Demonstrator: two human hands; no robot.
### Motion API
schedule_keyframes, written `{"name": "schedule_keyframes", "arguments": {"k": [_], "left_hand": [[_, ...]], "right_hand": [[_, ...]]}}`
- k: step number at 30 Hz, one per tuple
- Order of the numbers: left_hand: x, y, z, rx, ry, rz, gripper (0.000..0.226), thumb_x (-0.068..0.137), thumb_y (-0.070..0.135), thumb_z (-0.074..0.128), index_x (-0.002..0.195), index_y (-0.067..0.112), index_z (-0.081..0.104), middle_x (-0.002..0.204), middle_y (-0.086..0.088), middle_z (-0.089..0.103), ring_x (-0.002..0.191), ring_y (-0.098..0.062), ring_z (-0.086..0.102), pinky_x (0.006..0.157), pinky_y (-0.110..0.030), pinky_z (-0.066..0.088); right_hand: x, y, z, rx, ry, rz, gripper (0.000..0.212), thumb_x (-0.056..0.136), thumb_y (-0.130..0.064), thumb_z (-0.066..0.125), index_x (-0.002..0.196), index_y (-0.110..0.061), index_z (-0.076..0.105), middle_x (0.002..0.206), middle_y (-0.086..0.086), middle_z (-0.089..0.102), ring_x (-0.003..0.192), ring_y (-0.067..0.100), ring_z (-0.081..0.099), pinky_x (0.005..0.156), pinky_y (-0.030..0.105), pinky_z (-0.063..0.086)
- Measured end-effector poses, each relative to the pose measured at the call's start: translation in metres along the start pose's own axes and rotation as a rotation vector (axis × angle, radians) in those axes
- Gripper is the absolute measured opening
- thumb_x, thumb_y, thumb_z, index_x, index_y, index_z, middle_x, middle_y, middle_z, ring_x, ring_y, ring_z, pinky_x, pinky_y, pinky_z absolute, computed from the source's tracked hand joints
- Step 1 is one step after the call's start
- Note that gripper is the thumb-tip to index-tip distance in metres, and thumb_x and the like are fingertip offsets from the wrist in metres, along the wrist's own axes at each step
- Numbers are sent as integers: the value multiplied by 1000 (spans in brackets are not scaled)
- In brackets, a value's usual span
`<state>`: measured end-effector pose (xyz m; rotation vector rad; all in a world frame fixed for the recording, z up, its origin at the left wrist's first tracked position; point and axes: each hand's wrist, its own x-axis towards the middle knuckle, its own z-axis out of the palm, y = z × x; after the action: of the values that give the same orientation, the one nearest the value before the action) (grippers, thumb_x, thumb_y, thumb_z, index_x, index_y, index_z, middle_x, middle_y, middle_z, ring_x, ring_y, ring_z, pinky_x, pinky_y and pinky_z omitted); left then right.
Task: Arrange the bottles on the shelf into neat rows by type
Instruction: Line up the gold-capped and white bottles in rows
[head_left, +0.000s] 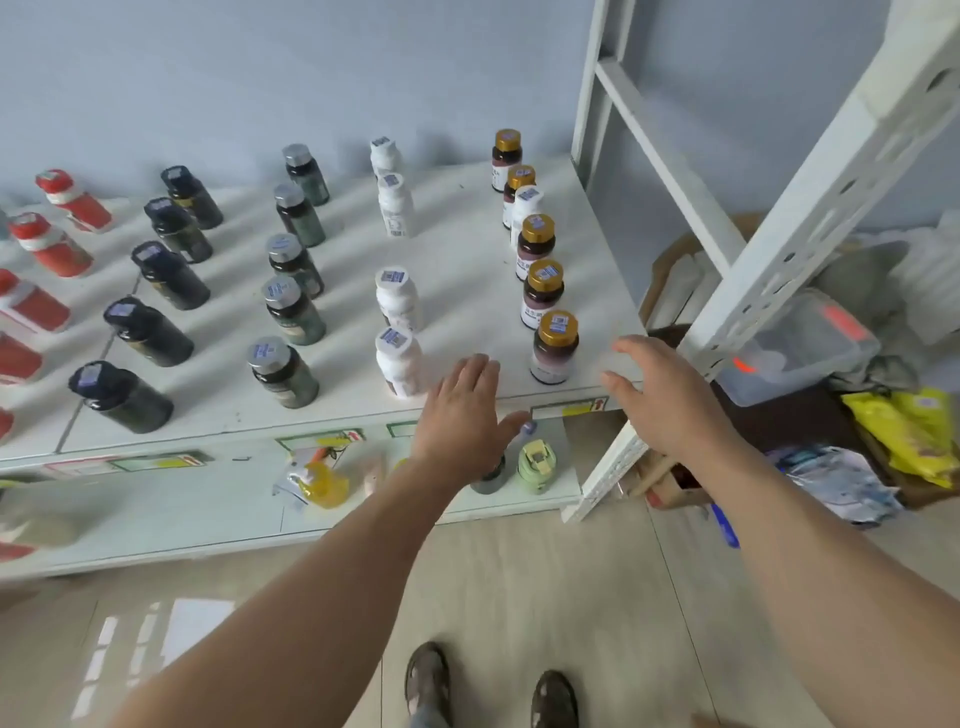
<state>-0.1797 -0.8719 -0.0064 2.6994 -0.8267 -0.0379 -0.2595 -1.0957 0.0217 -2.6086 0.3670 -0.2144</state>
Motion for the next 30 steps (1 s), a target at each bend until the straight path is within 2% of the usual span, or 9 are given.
{"name": "schedule_keyframes", "arguments": {"k": [2,4,9,15,23,28,30], "left_hand": [[-2,1,20,36,14,-30,82,86,64,45,148,14,27,156,-2,25,143,-19,15,115,-32,12],[0,3,36,79,48,-51,88,84,70,40,148,11,27,156,-3,25,144,-20,14,116,-32,8],[3,12,59,105,222,-113,92,81,75,34,141,6,39,148,-8,40,140,-25,29,116,-37,17],[4,15,67,137,289,-132,81,87,68,43,139,5,43,145,-8,45,138,-25,34,115,-37,20],[4,14,62,136,263,-105,73,91,58,46,140,4,42,145,-9,43,138,-26,33,116,-39,21],[3,14,57,89,192,-122,72,92,55,47,145,7,35,153,-7,33,143,-23,23,118,-36,12],[5,18,50,53,165,-147,75,90,57,49,144,9,35,153,-5,33,142,-22,23,117,-35,14]], "right_hand": [[-2,17,13,-84,-64,-44,49,91,-31,62,134,-9,51,141,10,49,129,26,43,107,41,35],[-4,29,27,-148,-47,-70,53,87,-33,68,131,-7,54,141,11,48,129,29,41,108,41,31],[-6,40,48,-200,149,-124,51,81,-38,74,120,-9,61,131,8,55,120,31,47,102,42,34],[-7,42,55,-198,246,-163,43,80,-32,75,115,-10,64,125,8,59,113,34,51,98,43,38],[-7,40,53,-220,218,-148,41,83,-31,73,116,-10,63,125,9,58,114,35,49,97,45,38],[-7,34,47,-227,124,-86,42,87,-34,67,123,-12,59,133,6,52,120,30,44,101,41,34],[-6,28,41,-180,68,-38,45,89,-38,63,126,-12,57,137,4,50,123,29,43,103,40,33]]}}
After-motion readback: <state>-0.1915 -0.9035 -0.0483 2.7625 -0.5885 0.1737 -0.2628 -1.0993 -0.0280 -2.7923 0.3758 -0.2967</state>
